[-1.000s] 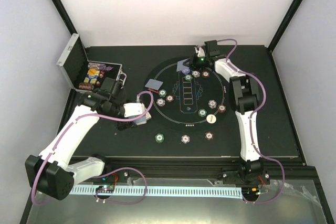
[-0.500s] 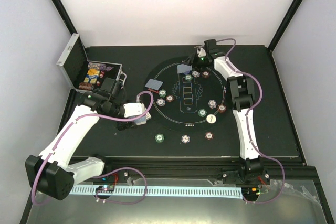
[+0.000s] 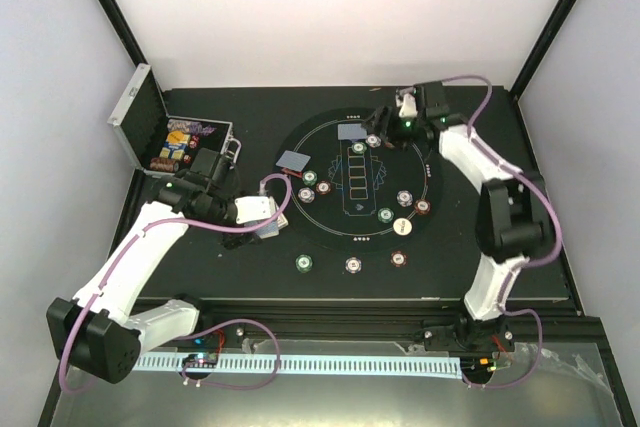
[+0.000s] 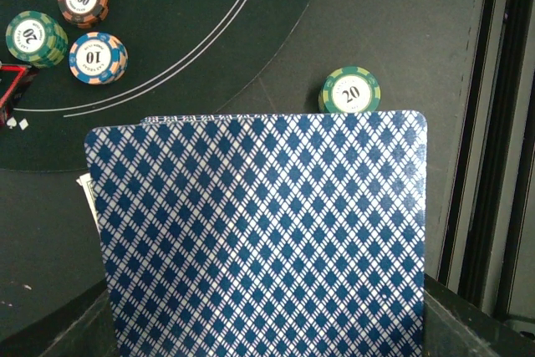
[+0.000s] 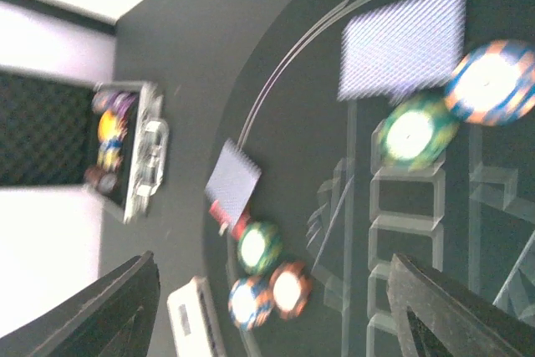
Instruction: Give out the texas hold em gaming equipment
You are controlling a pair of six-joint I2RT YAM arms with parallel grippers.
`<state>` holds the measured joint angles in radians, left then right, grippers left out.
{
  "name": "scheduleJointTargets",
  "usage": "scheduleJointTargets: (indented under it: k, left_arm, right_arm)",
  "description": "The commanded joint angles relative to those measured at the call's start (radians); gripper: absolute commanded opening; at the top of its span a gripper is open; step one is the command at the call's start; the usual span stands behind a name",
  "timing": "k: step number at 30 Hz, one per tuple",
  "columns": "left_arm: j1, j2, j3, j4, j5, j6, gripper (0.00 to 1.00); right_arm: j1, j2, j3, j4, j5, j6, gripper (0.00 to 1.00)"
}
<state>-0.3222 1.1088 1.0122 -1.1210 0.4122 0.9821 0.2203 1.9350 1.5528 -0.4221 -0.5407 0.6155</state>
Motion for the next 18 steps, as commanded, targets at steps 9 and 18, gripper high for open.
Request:
scheduleJointTargets:
  k: [9,18]
  left_arm:
    - [-0.006,-0.027,0.029,-0.02,0.053,-0.015,0.01]
    - [-0.009,-0.009,0.034,-0.028,0.07,-0.025,0.02]
  right_arm:
    - [0.436,-0.536,-0.78,0.654,-0.119,0.367,0.8]
    - [0.646,-0.526,-0.781,0.756,-0.067,0.45,0.81]
